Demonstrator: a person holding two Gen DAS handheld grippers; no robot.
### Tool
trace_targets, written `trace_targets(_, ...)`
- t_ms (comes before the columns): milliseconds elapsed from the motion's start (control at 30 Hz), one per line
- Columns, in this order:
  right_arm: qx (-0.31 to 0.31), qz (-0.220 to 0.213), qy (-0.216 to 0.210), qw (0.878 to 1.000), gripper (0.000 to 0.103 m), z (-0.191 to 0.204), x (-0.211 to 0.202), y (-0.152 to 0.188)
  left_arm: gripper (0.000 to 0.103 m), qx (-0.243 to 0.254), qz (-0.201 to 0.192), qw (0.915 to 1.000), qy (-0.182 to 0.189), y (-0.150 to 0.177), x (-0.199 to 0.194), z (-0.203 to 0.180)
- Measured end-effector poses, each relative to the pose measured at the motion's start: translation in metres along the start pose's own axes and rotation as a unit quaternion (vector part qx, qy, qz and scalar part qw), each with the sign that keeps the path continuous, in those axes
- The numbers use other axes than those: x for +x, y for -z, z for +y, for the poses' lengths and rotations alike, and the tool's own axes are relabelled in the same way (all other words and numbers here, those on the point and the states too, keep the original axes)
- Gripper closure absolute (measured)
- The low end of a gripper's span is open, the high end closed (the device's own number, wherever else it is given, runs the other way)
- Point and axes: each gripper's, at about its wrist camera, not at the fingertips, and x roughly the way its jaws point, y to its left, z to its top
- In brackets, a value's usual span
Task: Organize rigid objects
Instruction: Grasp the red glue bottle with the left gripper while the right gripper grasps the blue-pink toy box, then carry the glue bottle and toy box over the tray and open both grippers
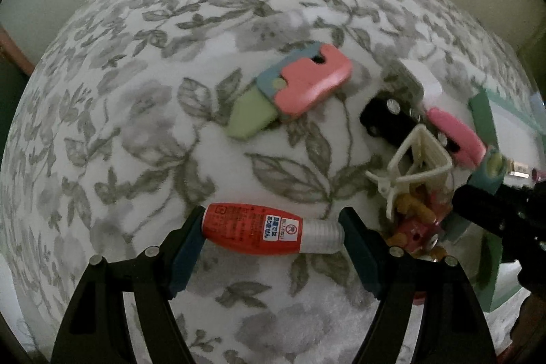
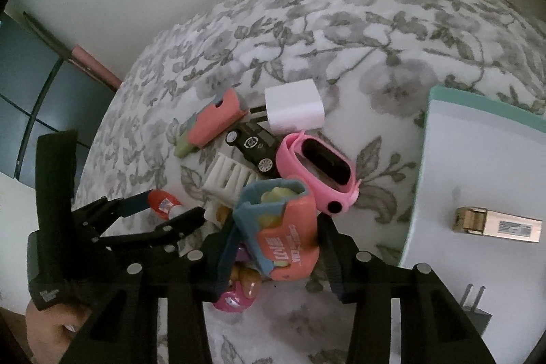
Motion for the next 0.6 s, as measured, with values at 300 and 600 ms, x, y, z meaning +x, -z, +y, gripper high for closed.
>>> trace_targets(300,0.004,-0.039,-0.006,0.999,0.056,0.000,-0.038,-0.008,0.024,-0.039,-0.058,0.9975,-0.002,-0.011,-0.051,0.013)
trace_targets(600,0.019,-0.084,0.022,0.996,0.056,-0.012,-0.090,-0.004,0.024,-0.030,-0.119,0.9923,-0.015,-0.008,-0.107,-0.009)
